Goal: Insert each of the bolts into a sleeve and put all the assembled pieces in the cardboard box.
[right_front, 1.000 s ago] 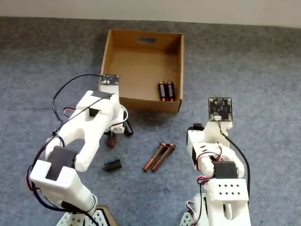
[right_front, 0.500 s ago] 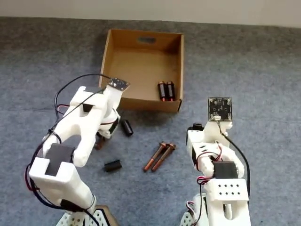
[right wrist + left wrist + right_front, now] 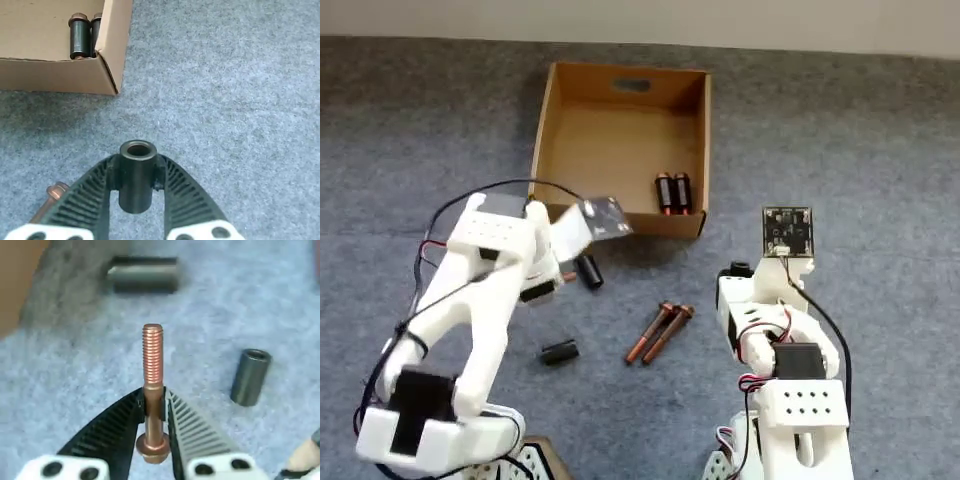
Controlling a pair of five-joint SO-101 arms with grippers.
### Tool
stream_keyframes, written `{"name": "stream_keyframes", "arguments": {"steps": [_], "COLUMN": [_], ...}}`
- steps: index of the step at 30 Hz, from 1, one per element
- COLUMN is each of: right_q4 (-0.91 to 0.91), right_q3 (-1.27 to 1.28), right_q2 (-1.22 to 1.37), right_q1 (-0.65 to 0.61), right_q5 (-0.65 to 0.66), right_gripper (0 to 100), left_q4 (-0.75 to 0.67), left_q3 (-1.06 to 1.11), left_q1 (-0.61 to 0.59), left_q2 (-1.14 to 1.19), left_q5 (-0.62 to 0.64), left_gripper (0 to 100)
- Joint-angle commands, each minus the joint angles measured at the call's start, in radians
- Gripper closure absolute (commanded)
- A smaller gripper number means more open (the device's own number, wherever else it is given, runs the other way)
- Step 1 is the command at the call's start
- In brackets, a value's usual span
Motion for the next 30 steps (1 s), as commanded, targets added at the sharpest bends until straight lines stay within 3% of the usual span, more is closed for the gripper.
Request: {"name": "stream_keyframes", "arguments": {"steps": [1,5,13,18,23,30], "right_q4": [-0.022,-0.021,-0.019,-0.019,-0.019,-0.019], "right_q3": [-0.002,-0.002,-0.002,-0.002,-0.002,-0.002], "right_q2": [-0.019,-0.019,-0.019,-0.019,-0.019,-0.019], "right_q1": [0.013,0.013,0.013,0.012,0.012,0.012], "right_q5": [-0.009,-0.009,-0.009,-0.009,-0.009,-0.009], "right_gripper": [99.1,99.1,99.1,99.1,99.1,99.1], "left_q4": [-0.026,-0.132,-0.163,-0.161,-0.095,-0.091], "left_q3": [0.048,0.116,0.104,0.048,0.025,0.099], "left_q1": [0.062,0.102,0.107,0.061,0.064,-0.012], "left_q2": [-0.065,-0.019,0.036,-0.007,-0.128,-0.176], "left_q5": [-0.1,-0.109,-0.107,-0.084,0.107,0.686], "left_gripper": [99,97,74,76,77,77]}}
